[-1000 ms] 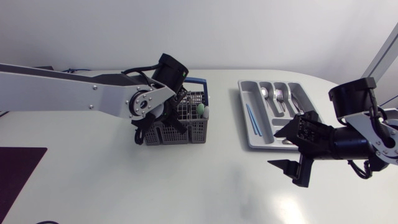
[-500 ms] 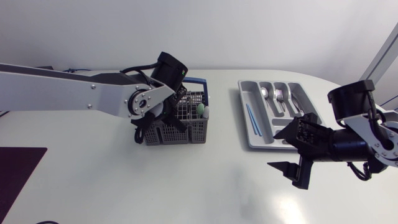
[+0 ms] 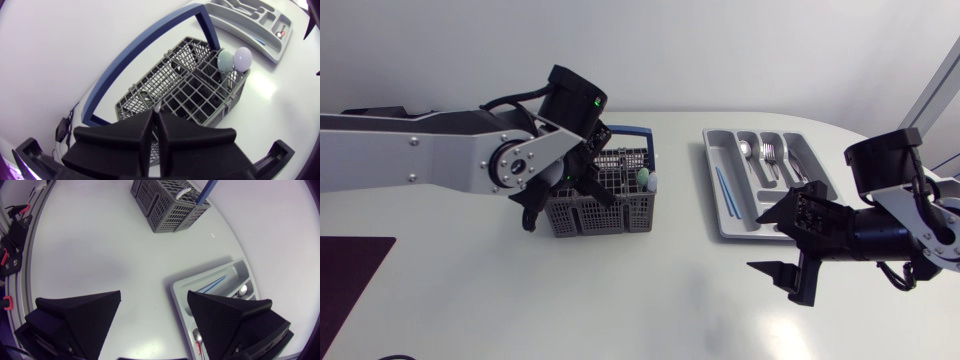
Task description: Unload the cutlery basket into the drawer organizer.
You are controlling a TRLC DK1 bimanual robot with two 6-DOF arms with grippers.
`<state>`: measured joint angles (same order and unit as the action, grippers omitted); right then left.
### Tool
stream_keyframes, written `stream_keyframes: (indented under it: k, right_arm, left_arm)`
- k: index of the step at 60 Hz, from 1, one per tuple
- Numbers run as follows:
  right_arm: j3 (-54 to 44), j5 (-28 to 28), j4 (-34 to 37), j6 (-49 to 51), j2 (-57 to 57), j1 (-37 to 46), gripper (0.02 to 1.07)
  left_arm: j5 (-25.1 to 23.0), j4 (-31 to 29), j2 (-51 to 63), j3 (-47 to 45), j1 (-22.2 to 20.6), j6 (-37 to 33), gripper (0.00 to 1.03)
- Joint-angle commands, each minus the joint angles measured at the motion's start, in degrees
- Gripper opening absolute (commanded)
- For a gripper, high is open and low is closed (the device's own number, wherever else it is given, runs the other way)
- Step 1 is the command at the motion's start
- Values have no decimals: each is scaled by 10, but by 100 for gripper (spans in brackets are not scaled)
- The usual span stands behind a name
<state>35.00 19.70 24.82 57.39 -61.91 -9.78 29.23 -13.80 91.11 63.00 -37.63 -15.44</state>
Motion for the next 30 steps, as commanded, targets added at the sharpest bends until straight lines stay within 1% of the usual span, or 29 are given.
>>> stream_keyframes:
  k: [1, 18, 24, 30]
  right_arm:
    - [-14, 0, 1, -8, 8, -9, 98]
    - [-13, -5, 6, -17, 20, -24, 98]
    - [-13, -5, 6, -18, 28, -24, 98]
    - [-11, -5, 6, -29, 38, -31, 98]
  left_arm:
    - [3, 9, -36, -20, -15, -13, 3]
    - [4, 55, -81, -48, -20, -43, 3]
    - [14, 60, -89, -53, -24, -49, 3]
    - [22, 77, -103, -60, -24, -61, 3]
